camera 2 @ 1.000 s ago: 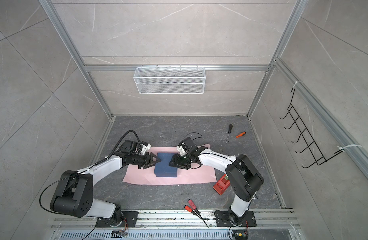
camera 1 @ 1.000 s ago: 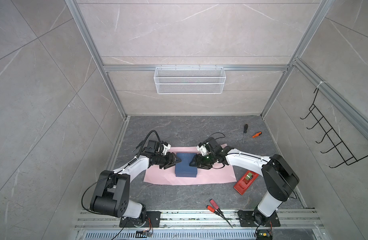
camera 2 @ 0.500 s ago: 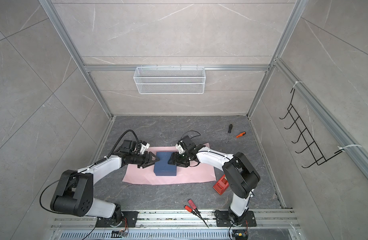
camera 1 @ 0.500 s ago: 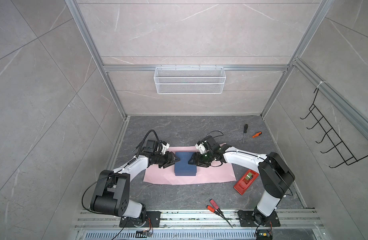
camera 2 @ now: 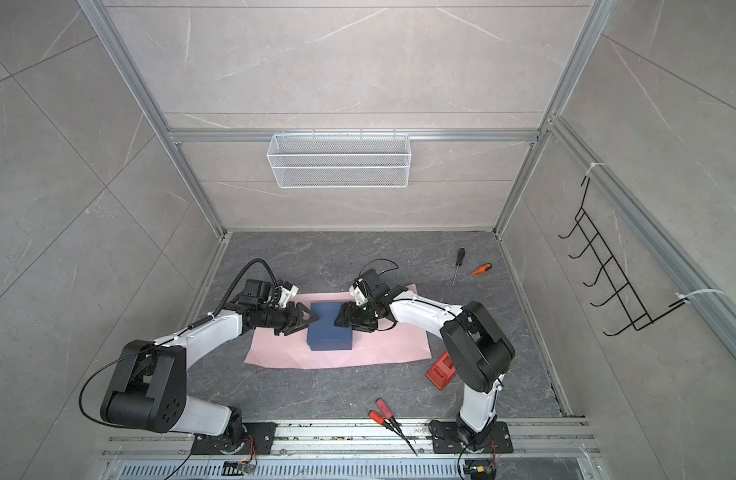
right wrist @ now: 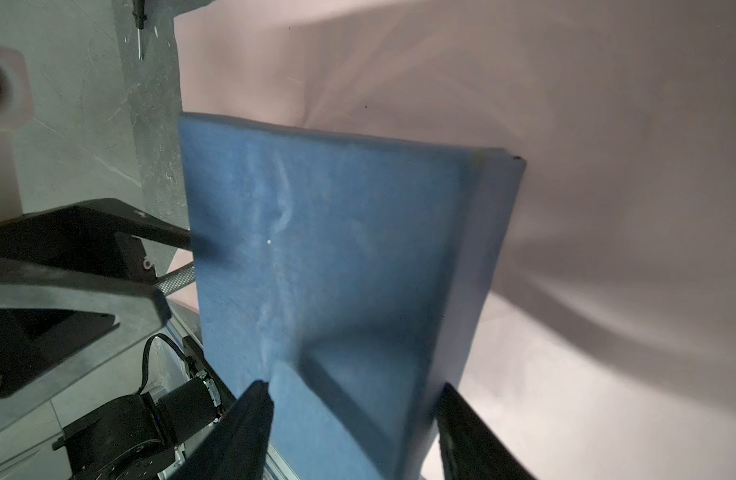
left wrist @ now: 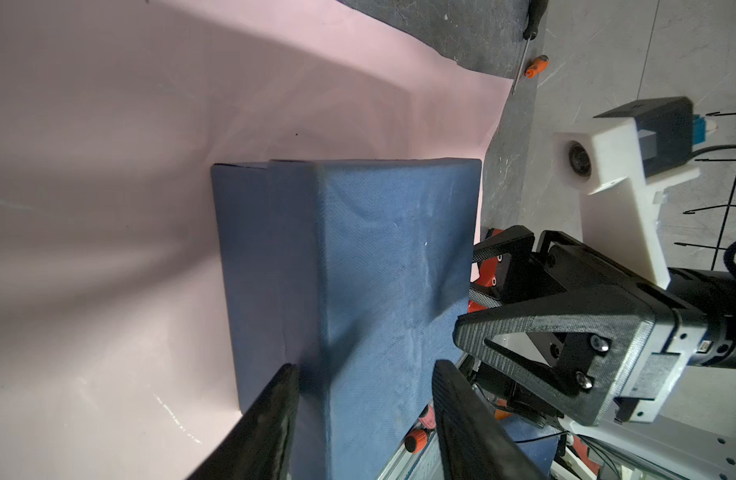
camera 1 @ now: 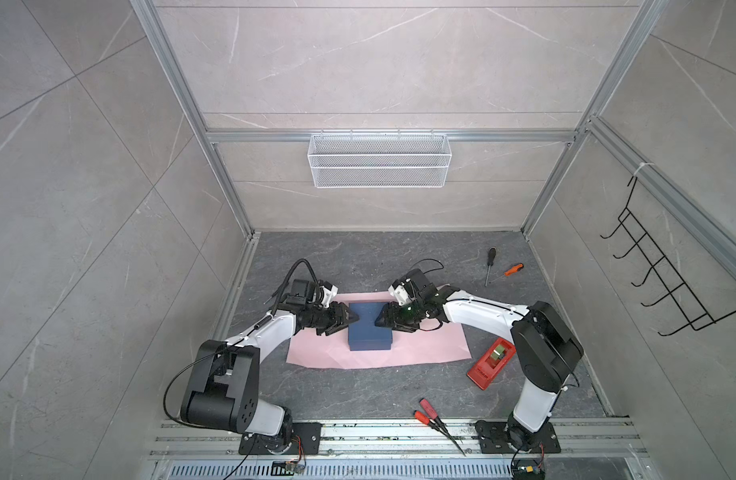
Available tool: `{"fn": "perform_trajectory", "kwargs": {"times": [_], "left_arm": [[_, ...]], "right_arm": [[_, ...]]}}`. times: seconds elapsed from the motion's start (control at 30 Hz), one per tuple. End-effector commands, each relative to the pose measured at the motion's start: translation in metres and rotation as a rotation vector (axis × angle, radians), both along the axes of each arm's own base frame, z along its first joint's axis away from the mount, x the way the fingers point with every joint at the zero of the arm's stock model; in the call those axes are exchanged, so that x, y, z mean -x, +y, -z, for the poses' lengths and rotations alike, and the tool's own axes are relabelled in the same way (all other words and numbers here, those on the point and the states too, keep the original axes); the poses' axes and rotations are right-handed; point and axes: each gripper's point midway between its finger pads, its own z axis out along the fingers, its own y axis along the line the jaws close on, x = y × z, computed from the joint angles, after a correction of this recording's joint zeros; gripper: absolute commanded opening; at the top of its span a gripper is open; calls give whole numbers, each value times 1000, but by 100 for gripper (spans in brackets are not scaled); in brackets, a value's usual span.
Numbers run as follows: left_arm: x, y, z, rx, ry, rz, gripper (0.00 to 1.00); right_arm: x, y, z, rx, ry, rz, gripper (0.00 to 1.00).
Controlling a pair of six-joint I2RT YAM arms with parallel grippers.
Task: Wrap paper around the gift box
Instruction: 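Lower the blue box onto the paper's center with both grippers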
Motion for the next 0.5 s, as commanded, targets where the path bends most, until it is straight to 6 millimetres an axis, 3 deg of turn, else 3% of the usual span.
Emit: {"fn": "perform_trajectory", "kwargs": {"times": [0.0,0.47], "left_arm": [[-8,-2,-13,31,-41,1,55],[-7,-1,-11,29,-35,-7,55]], "right_arm": [[-4,5,-5,-5,-15,-20,64],[-10,7,-9,-5,-26,-26,64]]}}
